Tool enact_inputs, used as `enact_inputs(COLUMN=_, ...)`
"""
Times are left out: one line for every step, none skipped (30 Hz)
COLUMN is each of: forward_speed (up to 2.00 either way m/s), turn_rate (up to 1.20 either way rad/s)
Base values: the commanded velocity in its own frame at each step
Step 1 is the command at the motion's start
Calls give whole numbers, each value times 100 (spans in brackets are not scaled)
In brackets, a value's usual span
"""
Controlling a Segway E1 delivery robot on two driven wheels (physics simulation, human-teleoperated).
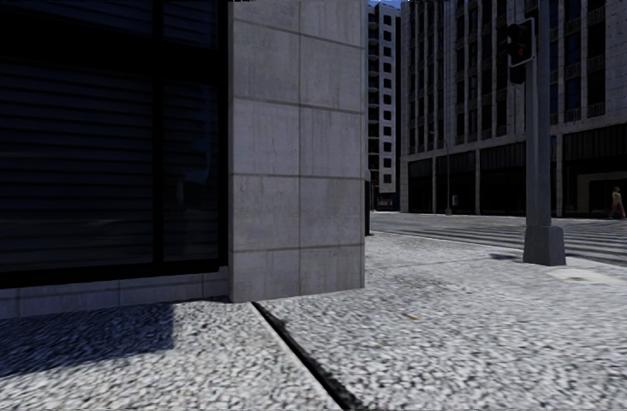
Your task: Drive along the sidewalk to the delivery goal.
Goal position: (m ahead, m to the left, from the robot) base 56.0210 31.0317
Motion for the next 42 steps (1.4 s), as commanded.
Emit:
enact_inputs(forward_speed=161, turn_rate=-61)
enact_inputs(forward_speed=161, turn_rate=-61)
enact_inputs(forward_speed=161, turn_rate=-61)
enact_inputs(forward_speed=161, turn_rate=-62)
enact_inputs(forward_speed=161, turn_rate=-62)
enact_inputs(forward_speed=161, turn_rate=-64)
enact_inputs(forward_speed=161, turn_rate=-65)
enact_inputs(forward_speed=161, turn_rate=-66)
enact_inputs(forward_speed=161, turn_rate=-67)
enact_inputs(forward_speed=161, turn_rate=-68)
enact_inputs(forward_speed=161, turn_rate=-68)
enact_inputs(forward_speed=161, turn_rate=-68)
enact_inputs(forward_speed=161, turn_rate=-68)
enact_inputs(forward_speed=161, turn_rate=-68)
enact_inputs(forward_speed=161, turn_rate=-68)
enact_inputs(forward_speed=161, turn_rate=-68)
enact_inputs(forward_speed=161, turn_rate=-68)
enact_inputs(forward_speed=161, turn_rate=-68)
enact_inputs(forward_speed=161, turn_rate=-68)
enact_inputs(forward_speed=162, turn_rate=-68)
enact_inputs(forward_speed=162, turn_rate=-68)
enact_inputs(forward_speed=162, turn_rate=-68)
enact_inputs(forward_speed=162, turn_rate=-68)
enact_inputs(forward_speed=162, turn_rate=-59)
enact_inputs(forward_speed=162, turn_rate=-59)
enact_inputs(forward_speed=163, turn_rate=-55)
enact_inputs(forward_speed=179, turn_rate=-54)
enact_inputs(forward_speed=200, turn_rate=-53)
enact_inputs(forward_speed=200, turn_rate=-53)
enact_inputs(forward_speed=200, turn_rate=-53)
enact_inputs(forward_speed=200, turn_rate=-43)
enact_inputs(forward_speed=200, turn_rate=0)
enact_inputs(forward_speed=200, turn_rate=0)
enact_inputs(forward_speed=200, turn_rate=0)
enact_inputs(forward_speed=200, turn_rate=0)
enact_inputs(forward_speed=200, turn_rate=0)
enact_inputs(forward_speed=200, turn_rate=0)
enact_inputs(forward_speed=200, turn_rate=20)
enact_inputs(forward_speed=200, turn_rate=41)
enact_inputs(forward_speed=200, turn_rate=41)
enact_inputs(forward_speed=200, turn_rate=56)
enact_inputs(forward_speed=200, turn_rate=60)
